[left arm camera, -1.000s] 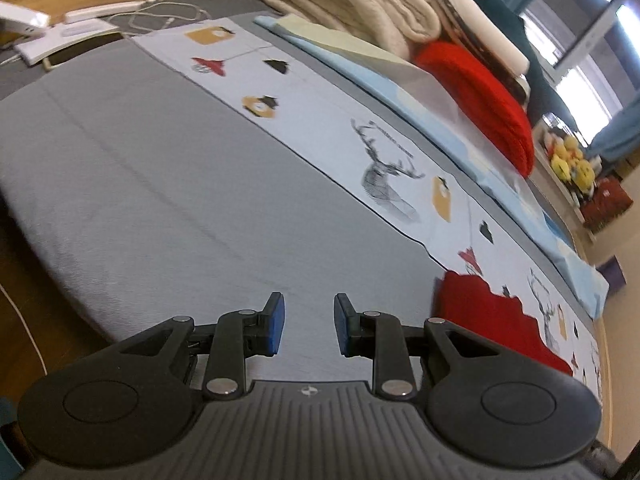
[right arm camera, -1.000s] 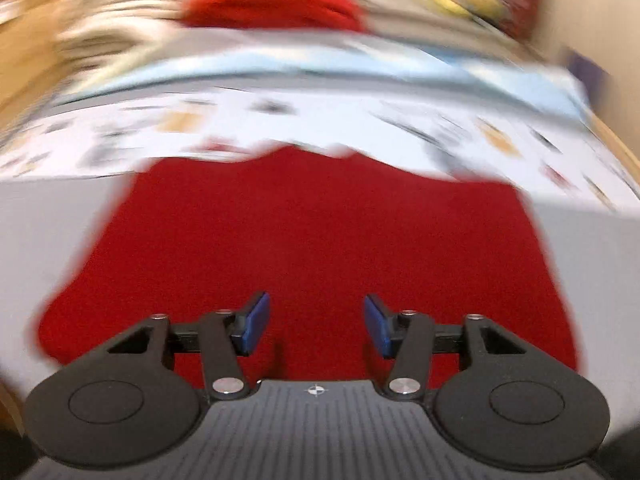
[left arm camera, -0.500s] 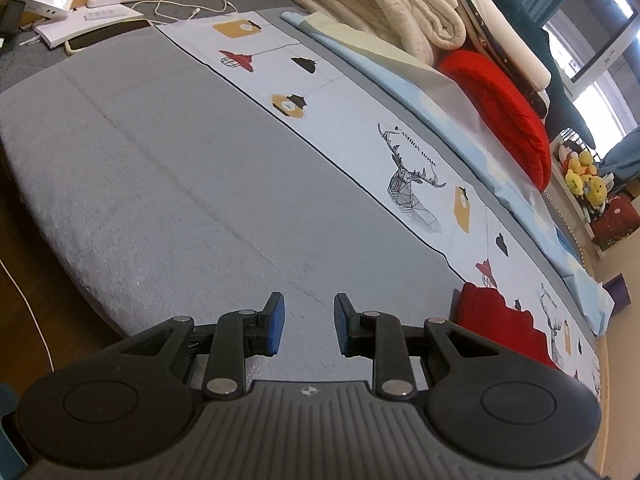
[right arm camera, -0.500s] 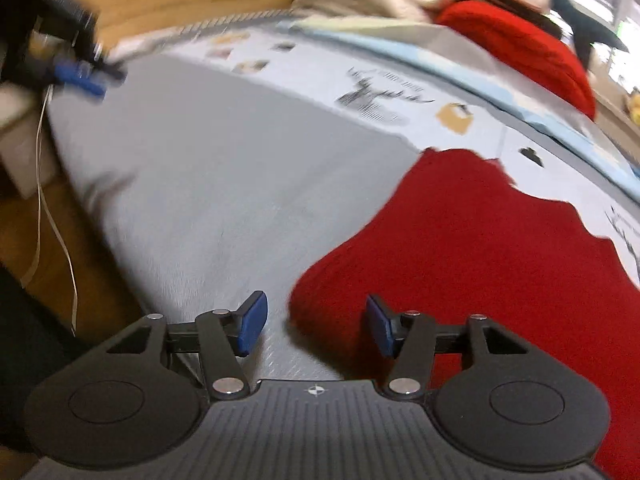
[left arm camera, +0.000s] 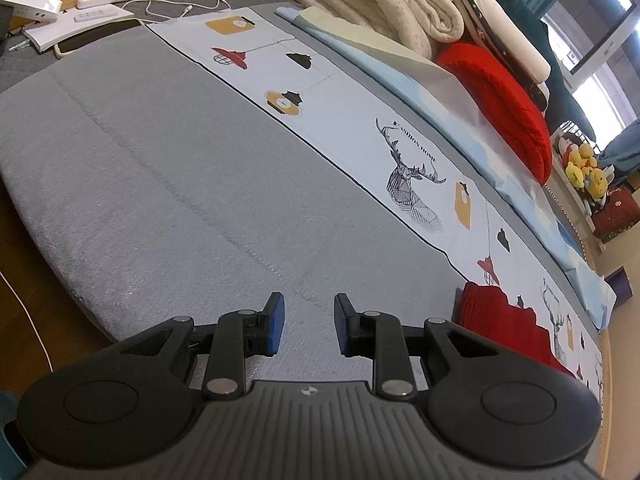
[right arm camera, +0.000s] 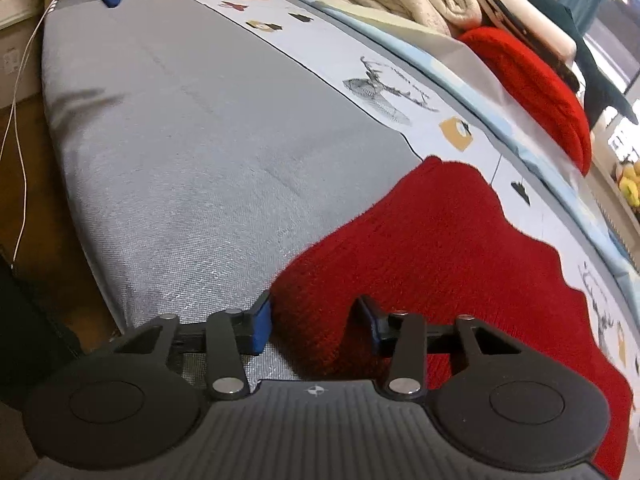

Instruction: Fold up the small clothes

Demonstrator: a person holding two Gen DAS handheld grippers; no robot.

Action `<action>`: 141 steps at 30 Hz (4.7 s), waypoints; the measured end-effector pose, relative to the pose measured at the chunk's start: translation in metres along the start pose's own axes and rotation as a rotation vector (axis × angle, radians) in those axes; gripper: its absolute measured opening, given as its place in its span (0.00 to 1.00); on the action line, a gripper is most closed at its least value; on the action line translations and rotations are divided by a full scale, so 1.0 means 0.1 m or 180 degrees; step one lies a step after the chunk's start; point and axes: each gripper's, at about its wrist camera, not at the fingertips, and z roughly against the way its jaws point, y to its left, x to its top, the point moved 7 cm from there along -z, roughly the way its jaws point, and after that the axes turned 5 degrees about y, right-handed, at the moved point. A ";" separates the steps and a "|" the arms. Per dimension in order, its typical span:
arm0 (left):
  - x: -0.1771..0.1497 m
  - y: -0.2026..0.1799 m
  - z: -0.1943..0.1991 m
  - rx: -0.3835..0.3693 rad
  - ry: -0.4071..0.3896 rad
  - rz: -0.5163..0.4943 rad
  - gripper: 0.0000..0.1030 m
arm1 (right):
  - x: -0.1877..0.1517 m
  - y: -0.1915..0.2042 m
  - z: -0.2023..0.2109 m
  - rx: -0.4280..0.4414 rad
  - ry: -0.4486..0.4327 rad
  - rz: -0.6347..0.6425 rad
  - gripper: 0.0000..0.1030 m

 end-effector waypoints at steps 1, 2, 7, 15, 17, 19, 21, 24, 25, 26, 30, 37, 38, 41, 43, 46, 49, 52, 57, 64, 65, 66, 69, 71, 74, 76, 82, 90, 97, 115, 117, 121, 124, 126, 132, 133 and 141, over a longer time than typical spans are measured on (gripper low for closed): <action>0.00 0.00 0.00 -0.0001 0.0003 0.0000 0.27 | 0.00 0.00 0.00 0.0003 -0.0016 0.0013 0.35; 0.00 0.00 -0.01 -0.0002 0.0007 0.0000 0.27 | 0.01 0.00 0.02 0.0013 -0.0047 0.0015 0.29; 0.00 -0.02 -0.01 -0.0008 0.0008 -0.0010 0.27 | 0.10 -0.03 0.17 -0.0047 -0.0202 -0.0050 0.19; -0.07 -0.15 -0.13 0.0166 0.0078 -0.0191 0.27 | 0.41 0.02 0.58 0.0128 -0.0547 -0.0253 0.18; -0.10 -0.20 -0.15 0.0216 0.0083 -0.0247 0.27 | 0.43 0.08 0.68 0.0268 -0.0635 -0.0269 0.18; -0.13 -0.25 -0.16 0.0237 0.0089 -0.0268 0.27 | 0.42 0.09 0.77 0.0447 -0.0667 -0.0378 0.18; -0.16 -0.32 -0.17 0.0220 0.0087 -0.0283 0.27 | 0.42 0.00 0.85 0.0574 -0.0701 -0.0583 0.18; -0.21 -0.47 -0.22 0.0199 0.0100 -0.0343 0.27 | 0.43 -0.41 1.07 0.0616 -0.0849 -0.1061 0.18; -0.22 -0.52 -0.24 0.0188 0.0102 -0.0372 0.28 | 0.42 -0.61 1.15 0.0616 -0.0909 -0.1248 0.18; -0.23 -0.59 -0.26 0.0178 0.0103 -0.0402 0.28 | 0.40 -0.79 1.22 0.0605 -0.0959 -0.1410 0.17; -0.31 -0.86 -0.38 0.0138 0.0157 -0.0518 0.28 | 0.04 -1.80 1.57 0.0393 -0.1189 -0.2256 0.17; -0.50 -1.55 -0.66 0.0021 0.0295 -0.0895 0.28 | -1.72 -3.13 1.67 -0.0585 -0.0866 -0.3836 0.17; -0.53 -1.66 -0.70 -0.0003 0.0321 -0.0943 0.27 | -2.04 -3.22 1.57 -0.0683 -0.0581 -0.4106 0.18; -0.67 -2.01 -0.84 -0.0071 0.0397 -0.1128 0.27 | -2.86 -3.28 1.32 -0.0636 0.0433 -0.4729 0.24; -0.78 -2.24 -0.93 -0.0104 0.0451 -0.1275 0.27 | -3.04 -3.33 1.41 -0.0621 0.0390 -0.4779 0.34; -0.95 -2.51 -1.05 -0.0108 0.0512 -0.1483 0.28 | -2.95 -3.51 1.65 -0.0748 0.0097 -0.4384 0.37; -1.10 -2.70 -1.15 -0.0064 0.0538 -0.1664 0.30 | -2.72 -3.78 1.77 -0.0444 -0.0284 -0.4123 0.43; -1.22 -2.81 -1.21 0.0019 0.0534 -0.1832 0.30 | -2.52 -4.03 1.68 -0.0054 -0.0392 -0.3845 0.49; -1.38 -2.87 -1.26 0.0145 0.0480 -0.2042 0.30 | -2.38 -4.27 1.05 0.0544 -0.0101 -0.3656 0.62; -1.60 -3.10 -1.04 -0.0039 0.0129 -0.2495 0.30 | -2.42 -4.19 0.30 0.1014 0.0281 -0.4176 0.60; -1.64 -3.15 -1.02 -0.0059 0.0135 -0.2538 0.30 | -2.37 -4.18 0.28 0.1038 0.0259 -0.4138 0.60; -1.70 -3.23 -0.99 -0.0074 0.0141 -0.2572 0.30 | -2.33 -4.18 0.22 0.1014 0.0314 -0.4068 0.60; -1.87 -3.52 -0.89 -0.0247 0.0173 -0.2618 0.32 | -2.27 -4.13 0.18 0.0990 0.0387 -0.3909 0.42; -1.99 -3.79 -0.84 -0.0422 0.0190 -0.2630 0.34 | -2.22 -4.18 0.23 0.1022 0.0257 -0.3865 0.20; -2.15 -4.17 -0.77 -0.0675 0.0219 -0.2654 0.35 | -2.20 -4.28 0.49 0.1014 -0.0114 -0.3869 0.17; -2.28 -4.36 -0.74 -0.0812 0.0182 -0.2678 0.35 | -2.15 -4.37 0.76 0.0905 -0.0482 -0.3720 0.17; -2.92 -4.29 -1.18 -0.0790 0.0654 -0.2858 0.35 | -2.48 -4.29 0.49 0.0944 0.0134 -0.3849 0.20; -3.00 -4.10 -1.42 -0.0528 0.1091 -0.2869 0.40 | -2.64 -4.23 0.45 0.0727 0.0443 -0.3677 0.70; -2.34 -4.29 -1.33 -0.0747 0.0979 -0.2327 0.81 | -2.80 -4.25 0.19 0.1082 0.0659 -0.4135 0.91; -1.93 -4.42 -2.61 -0.1014 0.1974 -0.1016 0.97 | -2.64 -4.24 -0.04 0.1545 0.0523 -0.4205 0.67; -1.93 -4.49 -2.66 -0.0984 0.1966 -0.1099 0.97 | -2.59 -4.25 -0.01 0.1524 0.0458 -0.4130 0.62; -1.77 -4.55 -2.62 -0.0904 0.1766 -0.1141 0.74 | -2.53 -4.28 0.00 0.1407 0.0394 -0.4044 0.52; -1.59 -4.76 -2.38 -0.0893 0.1316 -0.1699 0.65 | -2.43 -4.38 0.02 0.1277 0.0221 -0.4053 0.39; -1.48 -4.87 -2.21 -0.0867 0.0973 -0.2045 0.63 | -2.32 -4.44 0.04 0.1234 0.0047 -0.4069 0.33; -0.98 -4.89 -1.91 -0.0787 0.0271 -0.2261 0.63 | -1.83 -4.47 -0.10 0.1238 -0.0237 -0.4061 0.29; -0.90 -4.86 -1.89 -0.0760 0.0214 -0.2236 0.63 | -1.71 -4.47 -0.11 0.1223 -0.0320 -0.4047 0.29; -0.38 -4.49 -1.99 -0.0495 0.0209 -0.1787 0.70 | -0.97 -4.38 -0.32 0.1033 -0.0656 -0.3852 0.29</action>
